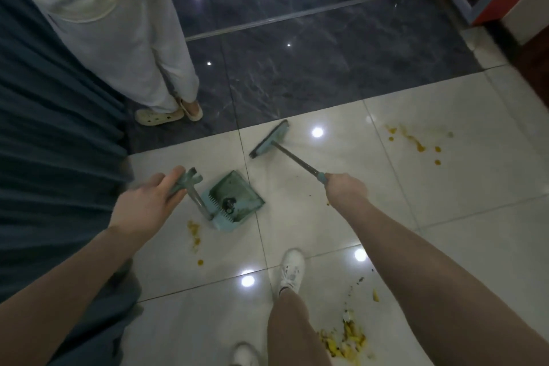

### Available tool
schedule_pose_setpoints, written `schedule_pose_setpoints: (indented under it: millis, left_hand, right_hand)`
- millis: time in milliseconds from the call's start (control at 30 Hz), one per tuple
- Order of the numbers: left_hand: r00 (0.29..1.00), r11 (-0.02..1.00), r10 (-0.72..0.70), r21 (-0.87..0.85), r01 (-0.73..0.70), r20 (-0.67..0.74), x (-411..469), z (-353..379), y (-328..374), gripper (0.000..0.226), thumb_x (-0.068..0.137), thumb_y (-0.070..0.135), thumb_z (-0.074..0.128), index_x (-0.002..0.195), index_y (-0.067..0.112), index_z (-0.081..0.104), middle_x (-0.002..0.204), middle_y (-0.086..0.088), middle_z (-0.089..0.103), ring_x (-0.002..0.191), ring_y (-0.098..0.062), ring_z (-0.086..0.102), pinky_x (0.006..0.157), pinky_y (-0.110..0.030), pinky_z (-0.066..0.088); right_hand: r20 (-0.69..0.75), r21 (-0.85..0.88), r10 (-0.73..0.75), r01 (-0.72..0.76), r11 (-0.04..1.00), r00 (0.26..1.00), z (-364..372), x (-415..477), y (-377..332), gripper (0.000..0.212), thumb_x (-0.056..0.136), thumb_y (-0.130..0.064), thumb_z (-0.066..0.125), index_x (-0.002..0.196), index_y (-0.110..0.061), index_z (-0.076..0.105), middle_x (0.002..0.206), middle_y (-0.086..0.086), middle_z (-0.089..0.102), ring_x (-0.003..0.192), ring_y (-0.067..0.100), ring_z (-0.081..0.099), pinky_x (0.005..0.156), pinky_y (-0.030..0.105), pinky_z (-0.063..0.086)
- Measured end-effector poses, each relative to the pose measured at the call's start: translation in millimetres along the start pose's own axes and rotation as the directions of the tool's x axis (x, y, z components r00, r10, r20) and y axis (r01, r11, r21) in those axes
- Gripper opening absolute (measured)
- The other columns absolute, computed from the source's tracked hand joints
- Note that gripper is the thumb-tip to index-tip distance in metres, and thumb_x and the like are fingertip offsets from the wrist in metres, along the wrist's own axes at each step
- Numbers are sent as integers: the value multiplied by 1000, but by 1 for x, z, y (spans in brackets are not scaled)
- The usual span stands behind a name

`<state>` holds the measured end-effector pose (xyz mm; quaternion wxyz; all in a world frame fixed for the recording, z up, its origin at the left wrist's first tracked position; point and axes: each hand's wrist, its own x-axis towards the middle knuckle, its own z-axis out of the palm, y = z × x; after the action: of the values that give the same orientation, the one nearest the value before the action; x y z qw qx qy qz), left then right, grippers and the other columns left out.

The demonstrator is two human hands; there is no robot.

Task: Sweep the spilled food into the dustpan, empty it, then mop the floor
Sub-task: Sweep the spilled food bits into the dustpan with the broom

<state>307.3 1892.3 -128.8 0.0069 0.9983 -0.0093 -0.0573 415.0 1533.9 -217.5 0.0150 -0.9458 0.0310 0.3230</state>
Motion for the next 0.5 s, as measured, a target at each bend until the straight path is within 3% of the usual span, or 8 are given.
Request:
schedule_pose_setpoints:
  millis: [100,233,400,500]
  left_hand:
    - [996,996,89,19,-89,10,24,-1,7,47,89,52,34,125,23,46,81,-7,60,52,-32,59,41,-32,44]
    - [986,987,160,21,-161,37,43,-2,18,41,89,34,63,124,23,43,80,-10,59,46,-33,56,41,-26,32]
    - [973,974,225,4,-226,58,61,0,30,42,92,40,53,131,25,42,93,-9,60,65,-32,62,48,-35,44]
    - [931,931,364,-13,-364,42,57,2,45,42,90,32,60,128,19,48,89,-14,60,59,-37,61,44,-32,40]
  right_hand:
    - [43,-59,-11,14,998,999,-4,0,26,46,98,-13,37,135,-37,50,118,4,64,107,24,64,75,31,43]
    - [83,-35,56,-54,998,995,13,-26,63,41,100,-19,38,134,-40,49,110,3,66,98,23,66,67,30,40]
    - [146,-14,182,-182,983,972,47,-93,104,54,97,-10,36,136,-48,37,102,1,64,85,21,63,68,30,47]
    - [183,10,290,-297,955,939,71,-147,115,50,97,-9,37,135,-42,40,103,1,63,84,20,59,73,31,49]
